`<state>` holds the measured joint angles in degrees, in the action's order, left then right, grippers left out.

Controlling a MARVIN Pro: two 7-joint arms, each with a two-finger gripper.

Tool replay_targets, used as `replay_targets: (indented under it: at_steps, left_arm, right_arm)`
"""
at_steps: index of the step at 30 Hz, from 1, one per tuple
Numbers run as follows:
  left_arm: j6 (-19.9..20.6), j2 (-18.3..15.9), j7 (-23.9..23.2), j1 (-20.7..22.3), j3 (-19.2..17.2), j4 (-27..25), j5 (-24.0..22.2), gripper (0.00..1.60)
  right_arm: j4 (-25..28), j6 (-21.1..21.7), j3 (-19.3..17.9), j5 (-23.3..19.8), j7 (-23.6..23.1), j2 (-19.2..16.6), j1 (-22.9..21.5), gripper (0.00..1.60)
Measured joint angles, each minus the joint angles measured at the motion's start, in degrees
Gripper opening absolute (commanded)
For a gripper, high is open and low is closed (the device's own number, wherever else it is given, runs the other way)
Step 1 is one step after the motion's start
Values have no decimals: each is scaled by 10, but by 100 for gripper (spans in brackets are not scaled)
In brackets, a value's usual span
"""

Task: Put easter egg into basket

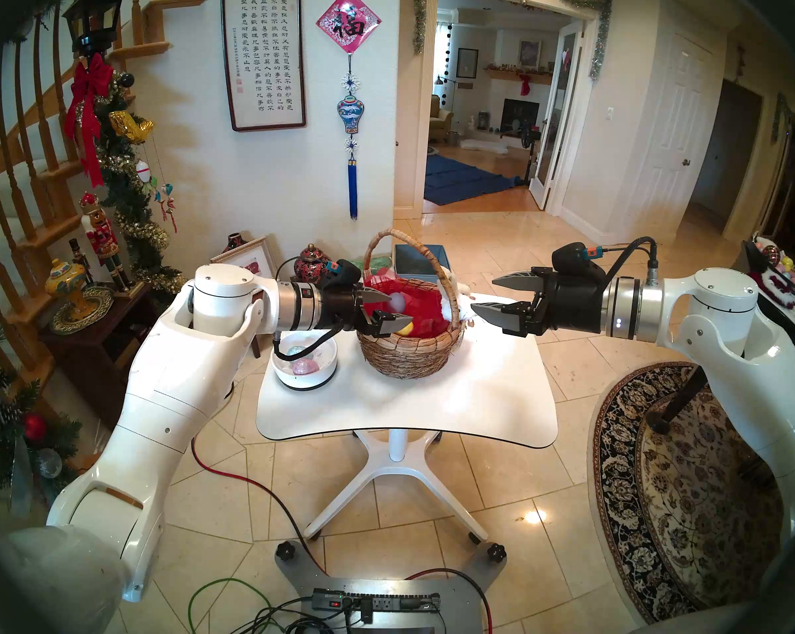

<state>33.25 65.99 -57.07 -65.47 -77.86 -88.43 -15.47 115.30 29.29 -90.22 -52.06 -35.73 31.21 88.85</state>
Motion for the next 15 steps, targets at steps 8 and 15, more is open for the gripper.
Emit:
replay_targets:
  at_steps: [8,15]
  left_arm:
    - [15,-18,-8,-33,-42,-44,-19,160]
    - [31,-41,-12,-72,-83,-94,-27,160]
  right_arm:
    - [0,0,0,0,0,0,0,160]
    - [0,0,0,-1,0,-1,0,160]
